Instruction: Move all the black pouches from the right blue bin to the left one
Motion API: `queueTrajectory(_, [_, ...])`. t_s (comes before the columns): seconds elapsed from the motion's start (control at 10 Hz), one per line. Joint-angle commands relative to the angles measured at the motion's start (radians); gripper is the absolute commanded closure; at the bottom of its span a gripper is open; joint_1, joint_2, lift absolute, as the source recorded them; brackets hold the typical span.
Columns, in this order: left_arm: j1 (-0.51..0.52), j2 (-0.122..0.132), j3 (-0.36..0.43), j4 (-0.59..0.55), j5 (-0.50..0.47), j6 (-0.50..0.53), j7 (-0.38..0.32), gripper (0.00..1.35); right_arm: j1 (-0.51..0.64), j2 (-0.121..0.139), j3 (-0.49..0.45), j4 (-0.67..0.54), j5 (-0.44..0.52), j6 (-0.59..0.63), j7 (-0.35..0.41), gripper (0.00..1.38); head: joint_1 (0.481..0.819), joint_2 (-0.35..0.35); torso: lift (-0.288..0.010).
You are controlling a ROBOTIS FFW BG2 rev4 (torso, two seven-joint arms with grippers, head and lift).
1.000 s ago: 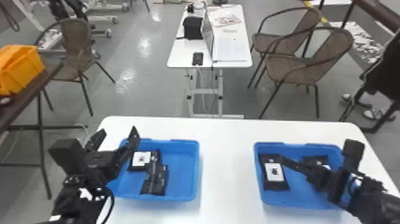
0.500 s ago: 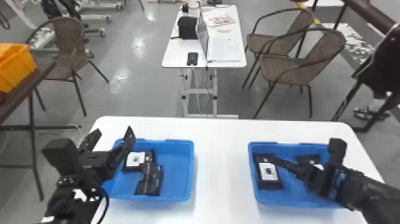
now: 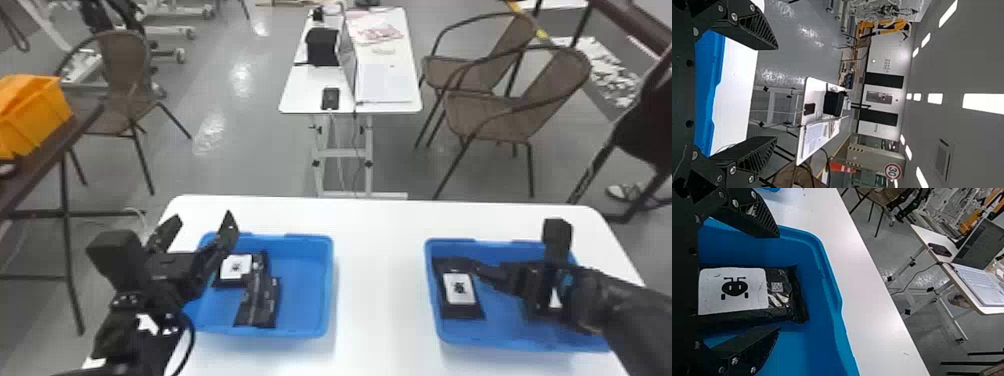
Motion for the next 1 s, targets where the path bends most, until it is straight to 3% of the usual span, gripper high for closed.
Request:
queueTrajectory(0.0, [0.001,-0.003,0.002,0.0,0.001,-0.002,0.0,0.22,-0.001,0.007,0.011,0.0,0.022,0.006,-0.001,0.19,0.695,0.063,0.01])
queueTrajectory(0.5, [0.007,-0.003,0.007,0.0,0.002,-0.012,0.002,0.22,0.022,0.019,0.011,-0.017,0.048,0.029,-0.044,0.2,0.695,0.074,0.01])
queueTrajectory(0.6, [0.007,-0.003,0.007,0.0,0.002,-0.012,0.002,0.22,0.017,0.022,0.011,-0.003,0.04,0.026,-0.052,0.26,0.695,0.075,0.01])
queueTrajectory(0.8, [0.01,-0.003,0.007,0.002,-0.001,-0.01,0.002,0.22,0.007,0.019,0.009,0.046,-0.012,0.01,-0.054,0.9,0.695,0.078,0.01])
queueTrajectory(0.9, [0.01,-0.003,0.005,0.002,-0.002,-0.01,0.002,0.22,0.014,0.019,0.008,0.045,-0.034,0.003,-0.054,1.06,0.695,0.079,0.01])
